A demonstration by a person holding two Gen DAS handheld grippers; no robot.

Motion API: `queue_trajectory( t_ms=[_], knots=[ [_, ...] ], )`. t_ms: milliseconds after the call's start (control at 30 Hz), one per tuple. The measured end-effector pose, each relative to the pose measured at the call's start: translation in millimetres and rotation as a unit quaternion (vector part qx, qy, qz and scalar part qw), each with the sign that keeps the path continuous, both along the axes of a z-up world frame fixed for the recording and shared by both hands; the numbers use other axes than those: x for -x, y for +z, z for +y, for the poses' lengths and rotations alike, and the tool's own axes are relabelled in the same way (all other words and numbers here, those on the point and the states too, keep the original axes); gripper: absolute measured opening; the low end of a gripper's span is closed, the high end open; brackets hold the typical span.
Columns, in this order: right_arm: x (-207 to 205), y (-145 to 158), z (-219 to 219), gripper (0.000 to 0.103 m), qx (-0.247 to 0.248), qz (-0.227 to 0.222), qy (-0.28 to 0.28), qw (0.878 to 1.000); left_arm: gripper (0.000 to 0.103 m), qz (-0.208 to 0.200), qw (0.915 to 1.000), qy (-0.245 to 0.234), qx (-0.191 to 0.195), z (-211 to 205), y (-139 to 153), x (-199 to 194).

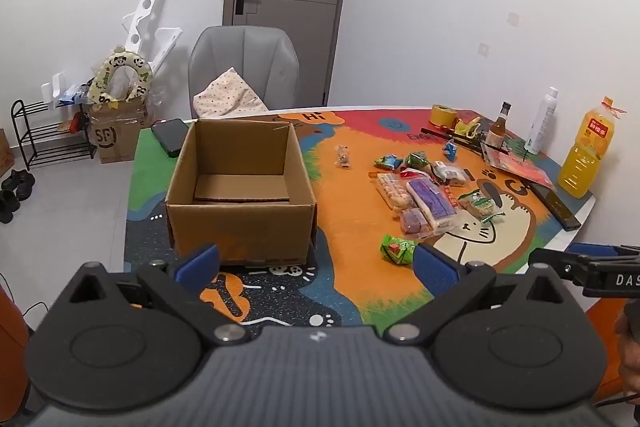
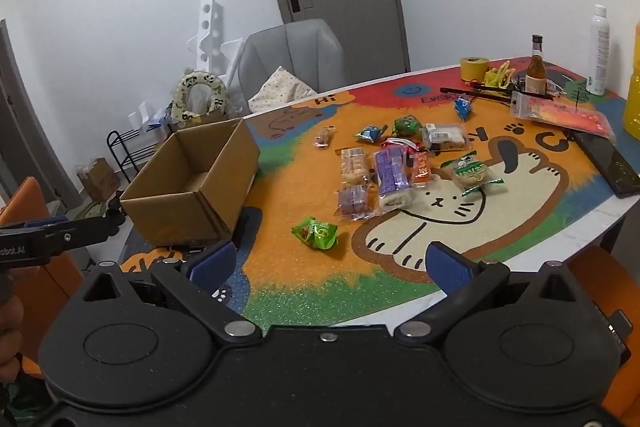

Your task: Organize snacks

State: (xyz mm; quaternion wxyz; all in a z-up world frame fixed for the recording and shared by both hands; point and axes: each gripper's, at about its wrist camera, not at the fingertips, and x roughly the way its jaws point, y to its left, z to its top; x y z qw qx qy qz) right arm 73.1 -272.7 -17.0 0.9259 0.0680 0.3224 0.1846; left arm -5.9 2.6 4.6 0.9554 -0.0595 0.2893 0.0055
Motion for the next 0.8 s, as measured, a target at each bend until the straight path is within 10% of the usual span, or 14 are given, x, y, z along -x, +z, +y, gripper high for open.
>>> queue_trajectory(
  t_ms=[800],
  knots=[
    [-8.7, -0.3, -14.6, 0.103, -0.003, 0.009, -0.033, 0.999, 0.102, 0.001, 1.0000, -0.007, 0.006, -5.7, -1.2, -3.6]
  ],
)
